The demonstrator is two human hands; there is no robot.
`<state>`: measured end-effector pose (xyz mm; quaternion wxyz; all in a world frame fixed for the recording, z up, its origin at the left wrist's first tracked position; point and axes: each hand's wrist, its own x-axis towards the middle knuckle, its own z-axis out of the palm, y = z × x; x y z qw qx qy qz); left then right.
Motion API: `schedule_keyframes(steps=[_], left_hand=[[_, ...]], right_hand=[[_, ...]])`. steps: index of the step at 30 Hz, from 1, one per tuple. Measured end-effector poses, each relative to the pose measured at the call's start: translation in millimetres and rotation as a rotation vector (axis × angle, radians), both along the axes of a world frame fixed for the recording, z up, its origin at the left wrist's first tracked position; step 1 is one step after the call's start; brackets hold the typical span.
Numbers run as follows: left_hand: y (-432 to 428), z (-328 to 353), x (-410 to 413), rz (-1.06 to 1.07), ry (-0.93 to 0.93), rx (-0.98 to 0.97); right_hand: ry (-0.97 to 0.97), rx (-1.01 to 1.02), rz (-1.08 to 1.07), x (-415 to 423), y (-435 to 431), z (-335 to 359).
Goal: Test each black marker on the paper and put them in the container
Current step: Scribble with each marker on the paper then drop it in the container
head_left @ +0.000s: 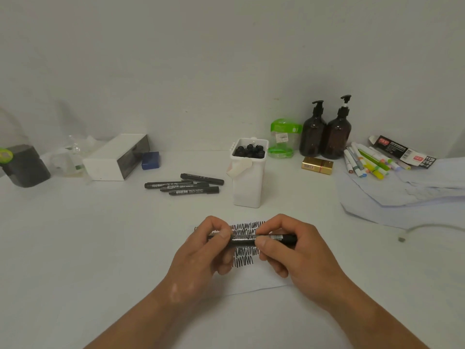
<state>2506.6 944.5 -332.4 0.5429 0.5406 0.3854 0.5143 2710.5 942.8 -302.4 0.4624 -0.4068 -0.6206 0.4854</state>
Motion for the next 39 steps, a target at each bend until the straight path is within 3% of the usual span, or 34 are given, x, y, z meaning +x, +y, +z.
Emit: schedule_keyframes(steps=[15,21,24,29,33,36,39], left_hand=[[-7,14,13,0.103,-0.111,-0.038],[-1,6,-2,-0.017,-0.006,0.045],[2,2,-4,0.032,0.064,0.067],[3,3,-5,0.019,-0.099,0.083],[-1,5,-1,-0.002,-0.028,0.095],[-3,9,-1,0.03,-0.006,0.098],[-4,13,-7,0.076,0.149,0.156]], right_hand=[[0.08,-0.021,-0.129,-18,-2,-4],[0.078,-0.026,-0.086,-12,-2,0],[0.05,-0.004,-0.075,-7,1,3],[0.022,0.006,0.0,-8,-2,-1],[-0.042,0.016,0.067,-15,-6,-8],[-0.165,0.114,-0.014,-17,-6,-10],[-0.035,0.105,-0.065,-9,-1,-6]])
